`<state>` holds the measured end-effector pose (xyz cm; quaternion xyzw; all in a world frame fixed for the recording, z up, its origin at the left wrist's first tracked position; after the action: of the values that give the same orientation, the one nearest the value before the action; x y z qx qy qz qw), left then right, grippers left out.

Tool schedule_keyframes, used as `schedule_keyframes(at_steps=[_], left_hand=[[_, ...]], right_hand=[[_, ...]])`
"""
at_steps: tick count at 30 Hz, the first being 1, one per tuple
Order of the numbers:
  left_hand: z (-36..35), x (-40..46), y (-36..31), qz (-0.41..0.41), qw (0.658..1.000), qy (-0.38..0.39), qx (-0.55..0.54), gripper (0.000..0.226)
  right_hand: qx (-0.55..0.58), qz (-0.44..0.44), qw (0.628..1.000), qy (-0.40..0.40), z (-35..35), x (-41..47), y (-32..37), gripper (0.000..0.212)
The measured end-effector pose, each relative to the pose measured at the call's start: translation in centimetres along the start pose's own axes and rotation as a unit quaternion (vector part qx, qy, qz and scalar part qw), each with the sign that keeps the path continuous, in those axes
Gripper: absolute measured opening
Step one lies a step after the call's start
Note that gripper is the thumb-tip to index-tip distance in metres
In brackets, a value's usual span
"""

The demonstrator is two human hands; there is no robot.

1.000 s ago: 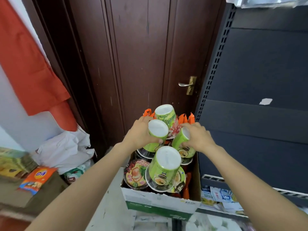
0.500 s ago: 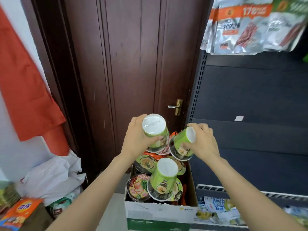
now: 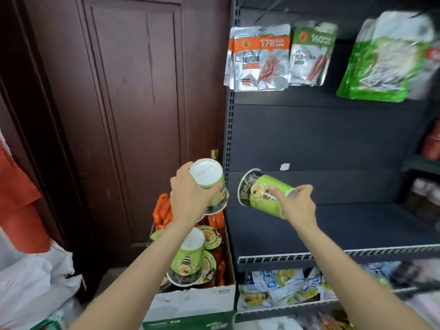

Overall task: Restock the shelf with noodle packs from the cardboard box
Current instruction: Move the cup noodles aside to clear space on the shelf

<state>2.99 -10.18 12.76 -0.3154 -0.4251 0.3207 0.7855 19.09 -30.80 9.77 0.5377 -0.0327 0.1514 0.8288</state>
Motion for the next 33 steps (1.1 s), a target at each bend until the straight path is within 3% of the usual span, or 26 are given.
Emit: schedule_keyframes(at_steps=[6, 13, 15, 18, 21, 23, 33], left_hand=[[-8.8, -2.1, -5.2, -0.017, 0.996, 0.077, 0.043, 0.076], [-18.5, -5.3, -12.8, 0.026, 0.998, 0.039, 0.052, 0.075], [-21.1, -6.1, -15.3, 0.031, 0.999, 0.033, 0.030, 0.076], [-25.2, -7.0, -18.5, 0.029, 0.998, 0.046, 0.012, 0.077], [-30.0, -7.2, -20.7, 0.018, 0.997, 0.080, 0.005, 0.082], [-33.2, -7.0, -21.9, 0.010, 0.995, 0.099, 0.017, 0.088], [-49.9, -2.8, -25.6, -0.021, 0.985, 0.170, 0.023, 0.081]], right_hand=[[0.140, -0.092, 0.984, 0.068, 5.2, 3.7, -5.6, 0.073], [0.078, -0.069, 0.969, 0.223, 13.8, 8.3, -11.3, 0.051], [0.083, -0.063, 0.963, 0.247, 15.9, 9.7, -12.8, 0.060], [0.114, -0.077, 0.962, 0.236, 18.6, 12.3, -15.3, 0.081], [0.114, -0.054, 0.964, 0.234, 20.4, 15.4, -17.3, 0.116], [0.098, -0.022, 0.973, 0.207, 21.5, 17.8, -18.7, 0.124], [0.003, 0.041, 0.996, 0.083, 26.0, 31.7, -25.7, 0.105]])
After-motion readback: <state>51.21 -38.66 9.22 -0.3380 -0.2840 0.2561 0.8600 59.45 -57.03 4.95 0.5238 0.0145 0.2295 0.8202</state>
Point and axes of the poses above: each hand's wrist, its own x-axis towards the middle knuckle, its own z-axis out of the back of the hand, y = z × x, the point moved 5 cm from there along x, towards the middle knuckle, and after that the axes turned 2 degrees about z, right-handed, at the moved point
